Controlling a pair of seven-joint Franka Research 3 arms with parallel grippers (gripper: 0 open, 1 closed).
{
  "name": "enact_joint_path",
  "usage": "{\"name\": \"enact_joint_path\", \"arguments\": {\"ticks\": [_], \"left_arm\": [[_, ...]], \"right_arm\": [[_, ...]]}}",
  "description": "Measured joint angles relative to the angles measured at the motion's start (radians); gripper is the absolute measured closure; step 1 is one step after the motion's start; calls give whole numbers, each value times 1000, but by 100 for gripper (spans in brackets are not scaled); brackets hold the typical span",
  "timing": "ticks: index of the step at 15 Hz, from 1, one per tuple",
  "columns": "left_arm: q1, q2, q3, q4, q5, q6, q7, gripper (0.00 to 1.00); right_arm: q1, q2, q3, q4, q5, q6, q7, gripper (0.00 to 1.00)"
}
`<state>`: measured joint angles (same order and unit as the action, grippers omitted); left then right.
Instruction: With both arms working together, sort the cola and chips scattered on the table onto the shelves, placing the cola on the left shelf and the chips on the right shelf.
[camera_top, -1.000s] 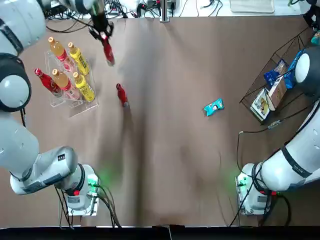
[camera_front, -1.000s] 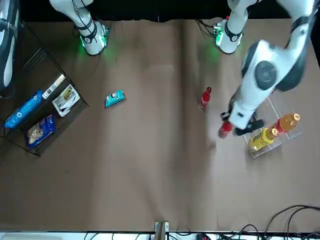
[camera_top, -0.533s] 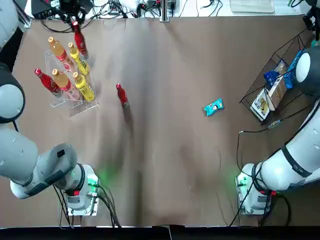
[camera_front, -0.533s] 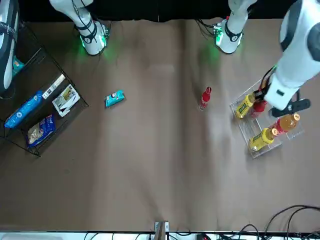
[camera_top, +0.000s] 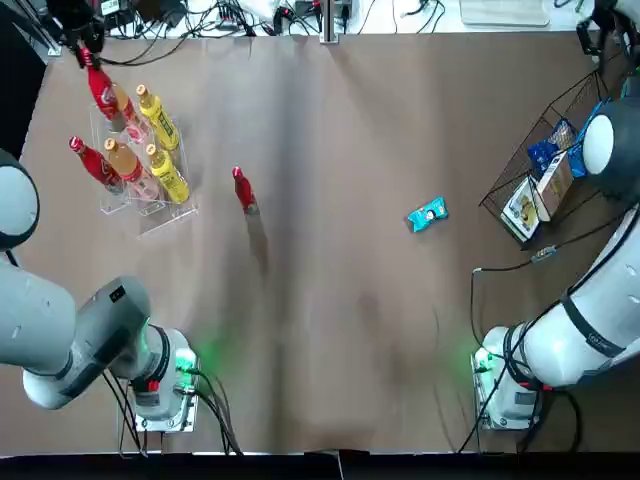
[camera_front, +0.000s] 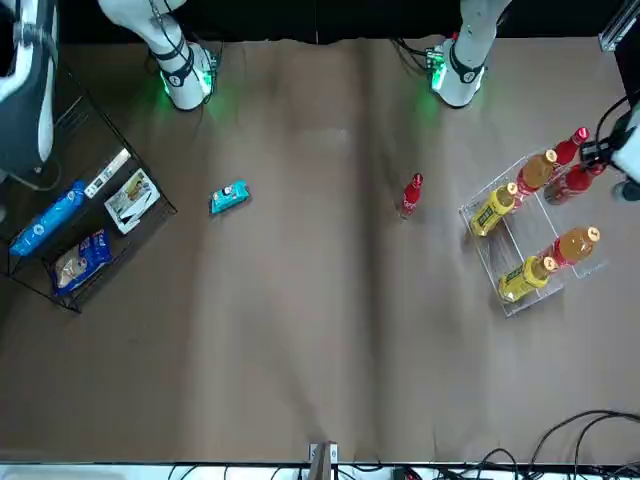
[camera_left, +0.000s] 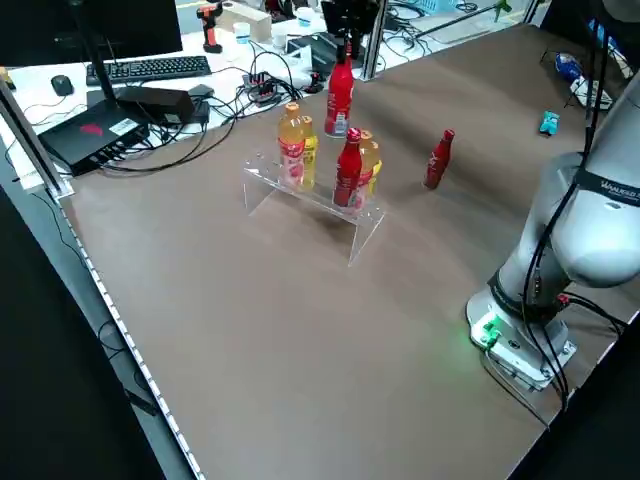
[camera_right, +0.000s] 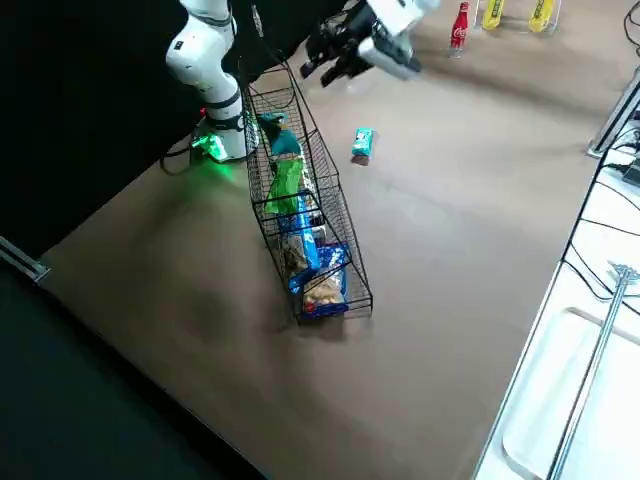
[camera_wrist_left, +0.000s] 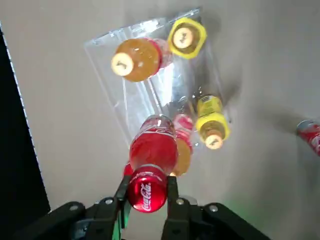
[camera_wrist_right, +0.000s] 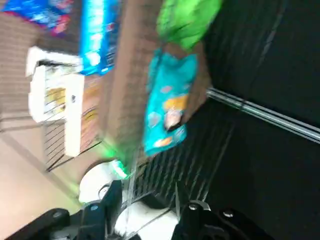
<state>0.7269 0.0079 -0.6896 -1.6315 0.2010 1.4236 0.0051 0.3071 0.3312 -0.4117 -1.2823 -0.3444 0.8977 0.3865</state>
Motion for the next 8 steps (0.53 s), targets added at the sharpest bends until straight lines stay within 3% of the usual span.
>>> {"name": "enact_joint_path", "arguments": {"ticks": [3, 8], "left_arm": [[98, -7, 1, -6, -2, -3, 114, 69], [189, -7, 1, -35, -42, 1, 206, 69]], "right_arm": [[18, -41, 1, 23, 203, -9, 109, 43], [71, -32, 8, -45, 340, 25, 285, 31]]}}
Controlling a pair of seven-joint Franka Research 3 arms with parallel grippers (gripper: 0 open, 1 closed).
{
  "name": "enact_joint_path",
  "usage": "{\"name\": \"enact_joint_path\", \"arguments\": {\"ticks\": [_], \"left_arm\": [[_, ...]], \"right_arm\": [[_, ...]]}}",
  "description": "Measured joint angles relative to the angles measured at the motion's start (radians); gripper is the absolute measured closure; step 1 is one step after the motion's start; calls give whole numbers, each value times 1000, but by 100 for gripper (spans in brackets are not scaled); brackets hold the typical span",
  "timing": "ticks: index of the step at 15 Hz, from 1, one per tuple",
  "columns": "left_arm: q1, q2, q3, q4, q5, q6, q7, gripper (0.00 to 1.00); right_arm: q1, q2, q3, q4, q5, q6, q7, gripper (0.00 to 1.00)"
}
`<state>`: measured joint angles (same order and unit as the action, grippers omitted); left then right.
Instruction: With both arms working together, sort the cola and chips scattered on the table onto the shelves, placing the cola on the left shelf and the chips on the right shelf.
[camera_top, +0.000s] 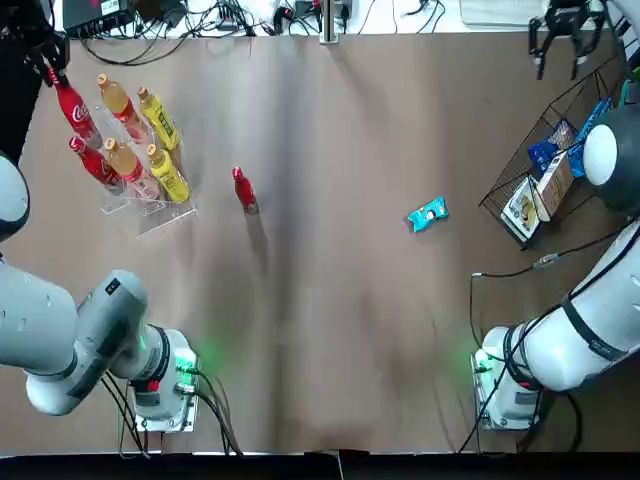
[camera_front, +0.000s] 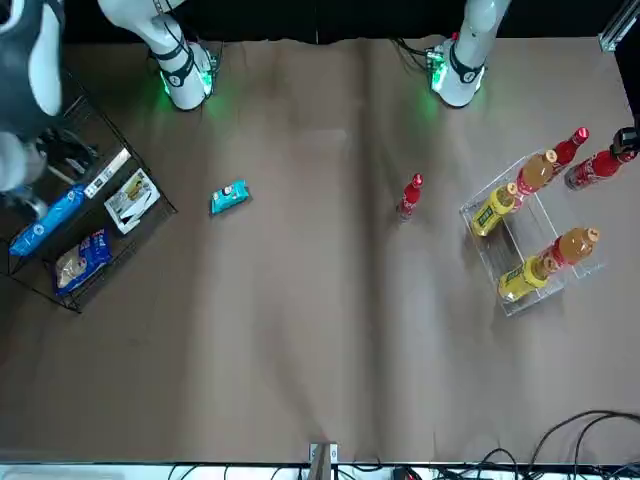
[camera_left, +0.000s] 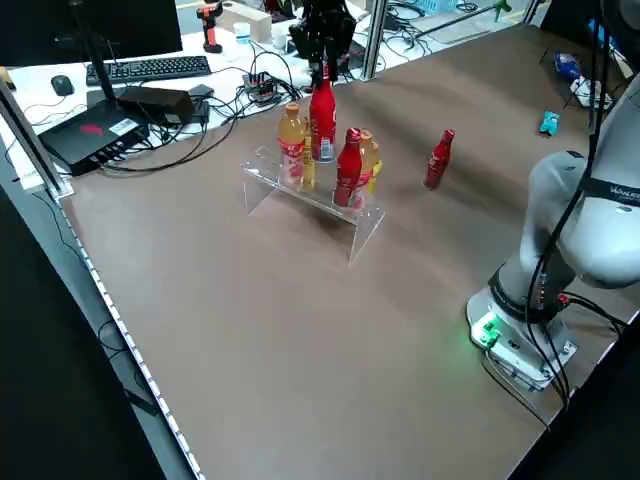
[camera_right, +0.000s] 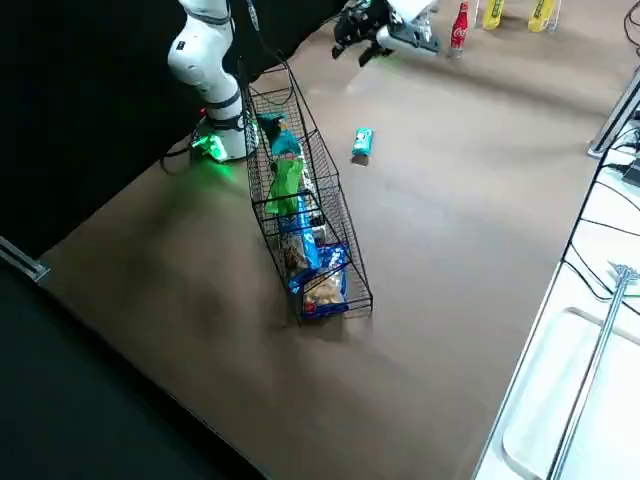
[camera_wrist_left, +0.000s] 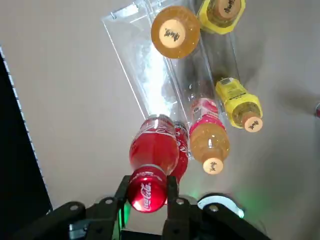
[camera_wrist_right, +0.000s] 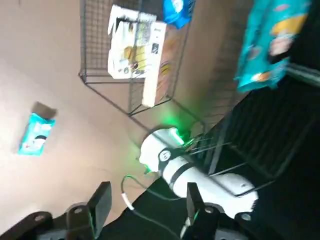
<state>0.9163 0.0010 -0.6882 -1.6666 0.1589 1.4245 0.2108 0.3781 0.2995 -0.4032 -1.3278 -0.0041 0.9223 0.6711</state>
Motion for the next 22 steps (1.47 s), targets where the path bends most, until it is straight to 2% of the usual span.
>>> {"name": "enact_joint_path", "arguments": {"ticks": [7, 10, 15, 18, 19, 22], "left_arm": [[28, 0, 0, -85, -19, 128, 26, 69], [34, 0, 1, -134, -19, 189, 26, 69], [47, 1, 1, -189, -19, 254, 34, 69], [51, 1, 1, -213, -19, 286, 36, 69], [58, 1, 1, -228, -20, 307, 37, 69], [64, 0, 1, -228, -24, 313, 46, 69]], "right_arm": [[44, 18, 1, -226, 139, 241, 223, 27], [40, 18, -7, -242, 184, 311, 242, 27], [-20, 15, -19, -254, 253, 334, 248, 27], [-27, 17, -15, -355, 309, 466, 315, 25], [1, 26, -7, -435, 318, 529, 344, 24], [93, 76, 0, -511, 320, 601, 430, 17]]}}
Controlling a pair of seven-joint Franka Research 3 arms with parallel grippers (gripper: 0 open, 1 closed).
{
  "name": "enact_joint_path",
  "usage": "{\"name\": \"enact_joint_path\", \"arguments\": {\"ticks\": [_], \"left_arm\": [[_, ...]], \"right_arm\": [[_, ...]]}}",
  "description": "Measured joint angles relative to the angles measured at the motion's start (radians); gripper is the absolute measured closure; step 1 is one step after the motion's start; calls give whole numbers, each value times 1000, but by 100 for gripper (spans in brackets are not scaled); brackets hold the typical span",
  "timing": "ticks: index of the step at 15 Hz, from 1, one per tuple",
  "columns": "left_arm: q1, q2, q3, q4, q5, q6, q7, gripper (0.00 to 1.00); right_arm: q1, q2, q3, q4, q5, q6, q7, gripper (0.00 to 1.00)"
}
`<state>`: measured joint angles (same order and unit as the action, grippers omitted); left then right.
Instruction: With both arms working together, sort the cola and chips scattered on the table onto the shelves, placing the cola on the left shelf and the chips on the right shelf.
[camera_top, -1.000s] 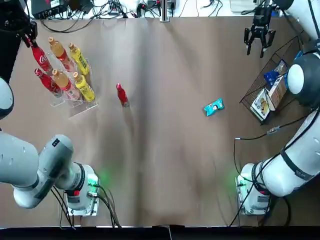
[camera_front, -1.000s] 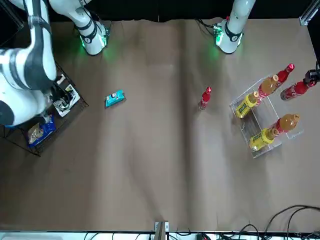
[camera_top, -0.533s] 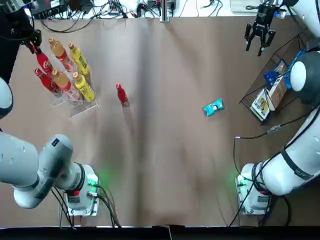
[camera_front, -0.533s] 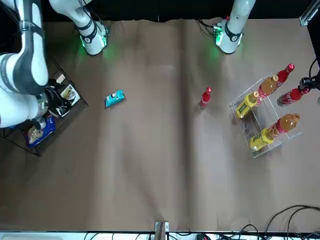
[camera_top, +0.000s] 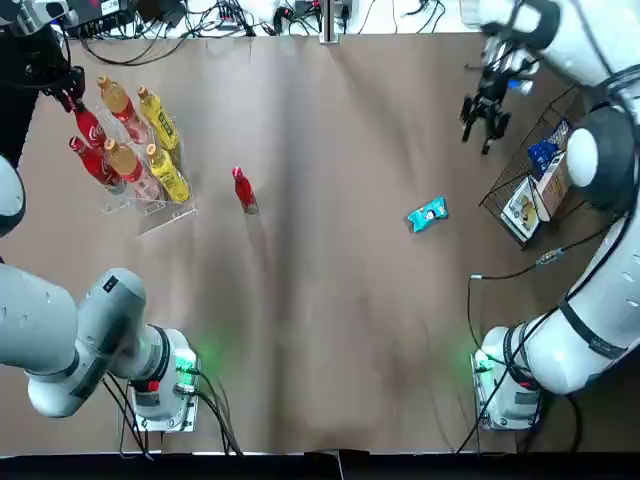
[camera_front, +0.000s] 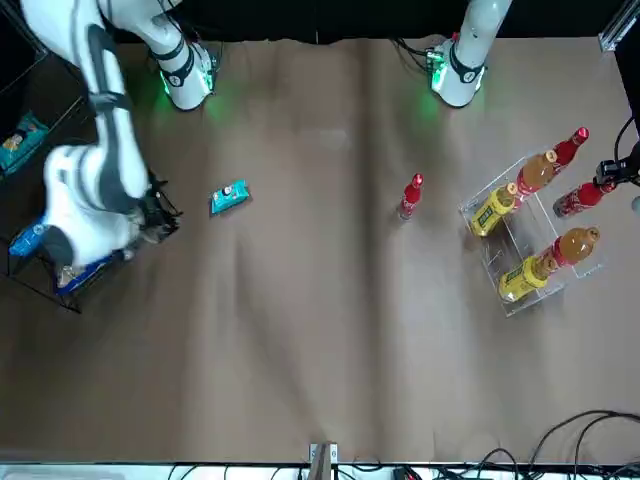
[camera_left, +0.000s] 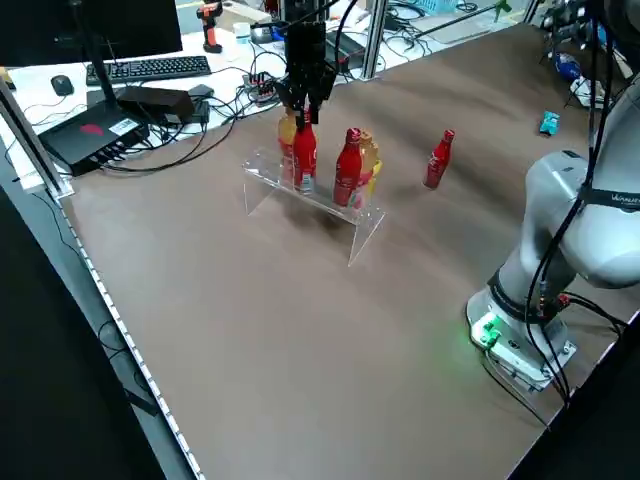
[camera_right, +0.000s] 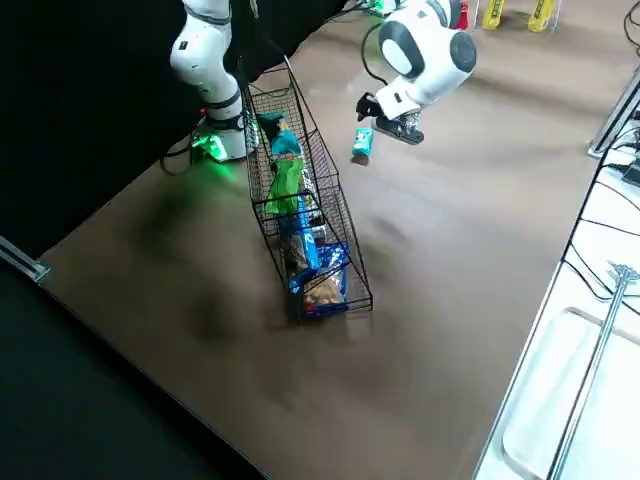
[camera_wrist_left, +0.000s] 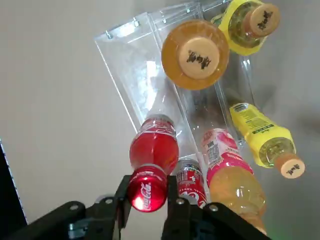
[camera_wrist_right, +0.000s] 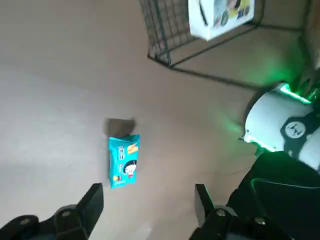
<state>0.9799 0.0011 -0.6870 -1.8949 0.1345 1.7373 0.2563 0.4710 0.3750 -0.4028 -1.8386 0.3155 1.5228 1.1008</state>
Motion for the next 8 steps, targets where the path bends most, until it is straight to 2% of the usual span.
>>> {"name": "enact_joint_path", "arguments": {"ticks": [3, 6, 8], "left_arm": [[0, 0, 0, 0, 0, 0, 0, 69], [0, 0, 0, -5, 0, 2, 9, 64], [0, 0, -2, -9, 0, 3, 14, 48]], "right_arm": [[91, 78, 5, -26, 1, 70, 102, 13], [155, 106, 5, -112, 2, 186, 145, 14], [180, 107, 5, -167, 2, 254, 146, 14]]}}
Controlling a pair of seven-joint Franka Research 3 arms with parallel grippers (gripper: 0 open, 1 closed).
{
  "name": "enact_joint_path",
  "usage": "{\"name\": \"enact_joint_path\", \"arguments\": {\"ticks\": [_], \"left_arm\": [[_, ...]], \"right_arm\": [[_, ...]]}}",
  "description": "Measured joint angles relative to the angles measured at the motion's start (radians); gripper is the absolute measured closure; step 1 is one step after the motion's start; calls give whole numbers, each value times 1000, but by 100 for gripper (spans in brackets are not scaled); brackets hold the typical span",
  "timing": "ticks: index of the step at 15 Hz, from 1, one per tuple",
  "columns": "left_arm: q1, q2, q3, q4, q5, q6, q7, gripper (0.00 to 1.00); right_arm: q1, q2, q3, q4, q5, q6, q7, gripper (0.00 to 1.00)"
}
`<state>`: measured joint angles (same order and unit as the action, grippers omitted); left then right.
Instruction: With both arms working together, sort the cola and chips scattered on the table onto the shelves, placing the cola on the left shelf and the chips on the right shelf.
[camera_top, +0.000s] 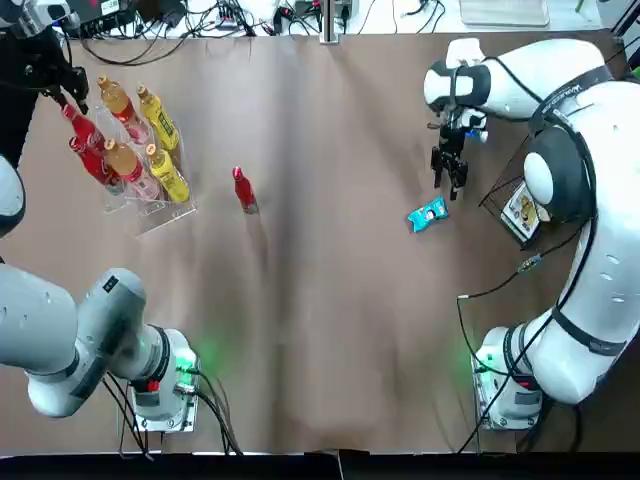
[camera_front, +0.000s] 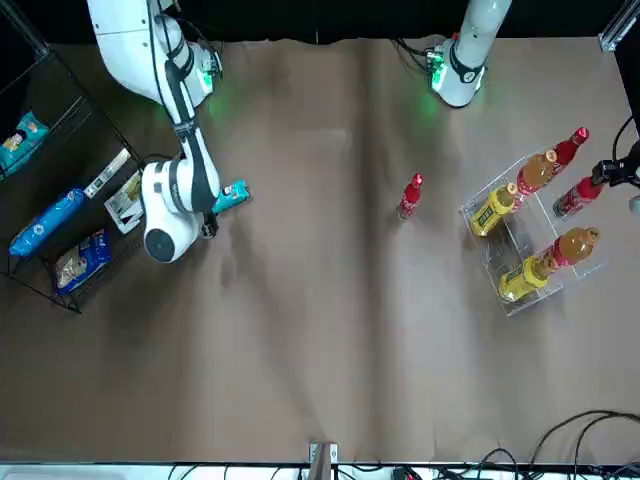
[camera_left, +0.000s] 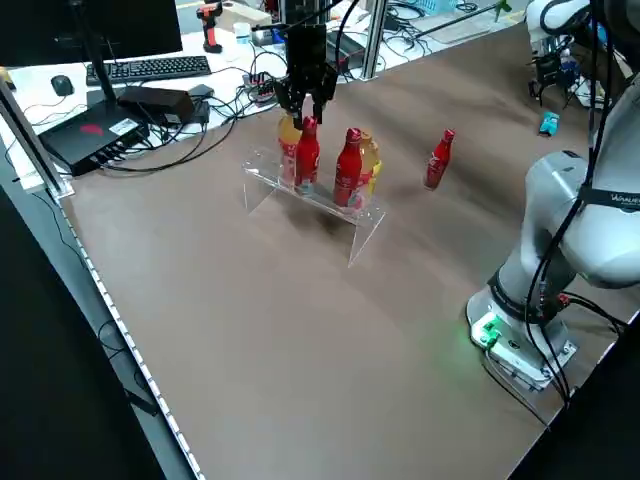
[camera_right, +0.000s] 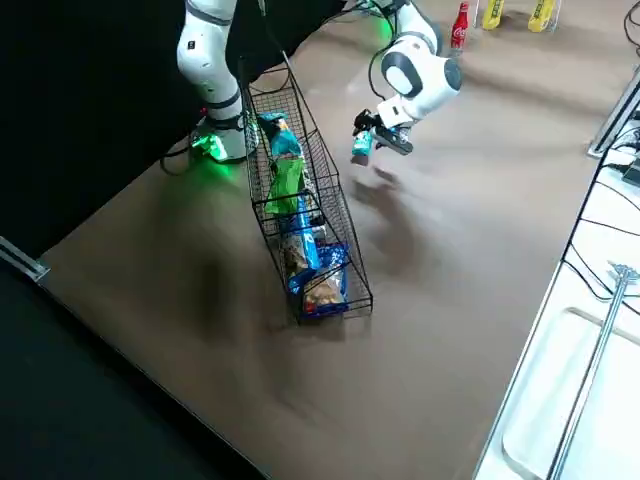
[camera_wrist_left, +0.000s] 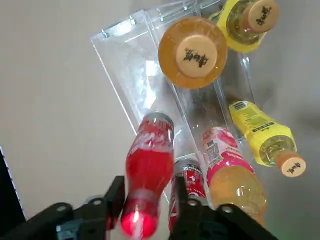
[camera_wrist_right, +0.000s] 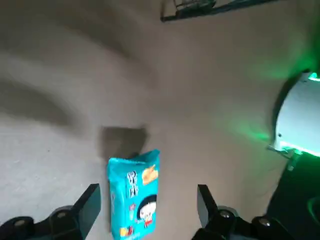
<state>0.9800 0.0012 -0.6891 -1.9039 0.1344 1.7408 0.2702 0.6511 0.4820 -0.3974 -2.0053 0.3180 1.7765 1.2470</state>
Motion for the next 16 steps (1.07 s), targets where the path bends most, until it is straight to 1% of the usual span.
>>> {"name": "enact_joint_path", "arguments": {"ticks": [2, 6, 7, 9, 11, 13, 14, 15, 16], "left_arm": [[0, 0, -2, 0, 0, 0, 1, 31], [0, -1, -10, 4, 0, 2, 1, 26], [0, -1, -17, 13, 0, 5, 2, 19], [0, -1, -51, 60, 0, 2, 1, 2], [-4, -1, -110, 127, -2, -44, -24, 0], [-15, -3, -181, 175, -8, -90, -102, 0], [-24, -3, -274, 177, -42, -110, -206, 0], [-34, 0, -321, 160, -51, -117, -259, 0], [-53, 6, -362, 133, -56, -119, -304, 0]], "right_arm": [[15, 0, 0, -17, 14, 23, 0, 15], [53, -1, 0, -21, 52, 31, 1, 15], [66, -1, 0, -28, 55, 38, 3, 15], [86, 0, 0, -59, 55, 72, 5, 15], [105, 1, 0, -105, 56, 118, 5, 16], [123, 2, 0, -137, 56, 147, 5, 17], [133, 2, 0, -144, 56, 158, 5, 18], [136, 2, 0, -145, 56, 158, 5, 18], [137, 2, 0, -145, 56, 160, 5, 24]]}}
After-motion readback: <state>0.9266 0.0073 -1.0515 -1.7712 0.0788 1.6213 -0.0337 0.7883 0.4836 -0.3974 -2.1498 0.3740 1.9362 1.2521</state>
